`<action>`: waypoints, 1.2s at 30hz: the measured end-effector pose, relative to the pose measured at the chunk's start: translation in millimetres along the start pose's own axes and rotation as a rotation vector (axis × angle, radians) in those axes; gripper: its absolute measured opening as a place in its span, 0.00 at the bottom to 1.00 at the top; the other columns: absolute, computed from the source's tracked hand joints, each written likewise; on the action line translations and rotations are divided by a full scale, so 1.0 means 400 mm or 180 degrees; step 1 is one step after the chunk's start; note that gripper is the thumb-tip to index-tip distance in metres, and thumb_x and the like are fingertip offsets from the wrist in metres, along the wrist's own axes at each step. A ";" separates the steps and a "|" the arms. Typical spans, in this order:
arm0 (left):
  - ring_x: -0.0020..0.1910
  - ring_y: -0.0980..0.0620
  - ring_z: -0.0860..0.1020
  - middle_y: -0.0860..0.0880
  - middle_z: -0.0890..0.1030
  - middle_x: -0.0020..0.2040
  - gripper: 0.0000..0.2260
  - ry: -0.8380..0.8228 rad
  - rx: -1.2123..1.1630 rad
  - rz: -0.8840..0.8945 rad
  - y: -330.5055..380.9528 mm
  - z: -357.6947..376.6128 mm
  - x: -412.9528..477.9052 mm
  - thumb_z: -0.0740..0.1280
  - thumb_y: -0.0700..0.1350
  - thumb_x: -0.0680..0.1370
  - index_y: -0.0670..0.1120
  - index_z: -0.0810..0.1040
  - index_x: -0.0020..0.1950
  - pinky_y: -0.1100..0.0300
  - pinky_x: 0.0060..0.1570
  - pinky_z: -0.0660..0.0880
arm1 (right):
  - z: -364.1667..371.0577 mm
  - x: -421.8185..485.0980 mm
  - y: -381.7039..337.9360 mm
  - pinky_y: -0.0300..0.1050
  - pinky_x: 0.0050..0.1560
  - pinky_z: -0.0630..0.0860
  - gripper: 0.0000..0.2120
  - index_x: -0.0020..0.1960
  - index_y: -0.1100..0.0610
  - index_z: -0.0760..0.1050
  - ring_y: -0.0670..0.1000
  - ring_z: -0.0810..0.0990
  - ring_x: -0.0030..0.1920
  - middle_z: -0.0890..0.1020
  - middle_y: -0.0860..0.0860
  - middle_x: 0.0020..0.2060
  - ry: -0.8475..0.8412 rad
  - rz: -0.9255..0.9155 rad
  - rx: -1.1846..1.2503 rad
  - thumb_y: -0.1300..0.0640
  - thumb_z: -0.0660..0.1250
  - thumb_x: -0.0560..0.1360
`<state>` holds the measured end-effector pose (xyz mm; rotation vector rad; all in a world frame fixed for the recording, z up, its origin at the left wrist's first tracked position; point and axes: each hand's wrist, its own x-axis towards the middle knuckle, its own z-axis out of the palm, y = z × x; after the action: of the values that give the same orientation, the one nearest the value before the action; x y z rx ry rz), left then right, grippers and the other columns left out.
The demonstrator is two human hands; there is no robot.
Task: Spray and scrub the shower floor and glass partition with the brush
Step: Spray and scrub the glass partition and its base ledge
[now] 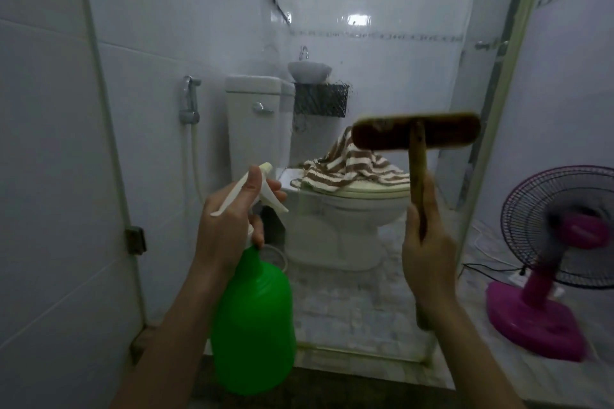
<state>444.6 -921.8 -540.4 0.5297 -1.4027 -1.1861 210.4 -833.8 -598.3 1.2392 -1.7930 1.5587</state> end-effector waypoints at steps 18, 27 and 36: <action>0.18 0.54 0.67 0.46 0.87 0.42 0.20 -0.0193 -0.0024 -0.0203 -0.103 0.062 -0.023 0.60 0.54 0.82 0.40 0.83 0.50 0.64 0.19 0.67 | -0.041 -0.298 0.229 0.41 0.19 0.69 0.24 0.77 0.47 0.57 0.46 0.68 0.20 0.69 0.52 0.24 -0.0442 0.0920 -0.0266 0.52 0.55 0.81; 0.29 0.42 0.72 0.48 0.86 0.42 0.20 -0.0254 -0.0048 -0.0334 -0.147 0.084 -0.025 0.64 0.60 0.78 0.44 0.84 0.48 0.63 0.20 0.67 | -0.033 0.040 0.094 0.32 0.21 0.61 0.25 0.78 0.48 0.53 0.46 0.65 0.23 0.63 0.47 0.26 0.0544 0.0067 -0.0040 0.55 0.55 0.83; 0.29 0.42 0.72 0.44 0.86 0.43 0.16 -0.0167 0.0083 -0.0550 -0.200 0.074 -0.051 0.62 0.54 0.83 0.45 0.84 0.48 0.63 0.21 0.66 | -0.014 -0.220 0.216 0.34 0.20 0.63 0.26 0.77 0.39 0.50 0.48 0.68 0.23 0.66 0.48 0.24 -0.0259 0.0291 -0.0139 0.52 0.54 0.82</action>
<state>396.9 -924.6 -614.0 0.6526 -1.4410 -1.3292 179.3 -803.6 -713.9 1.2322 -1.9497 1.5296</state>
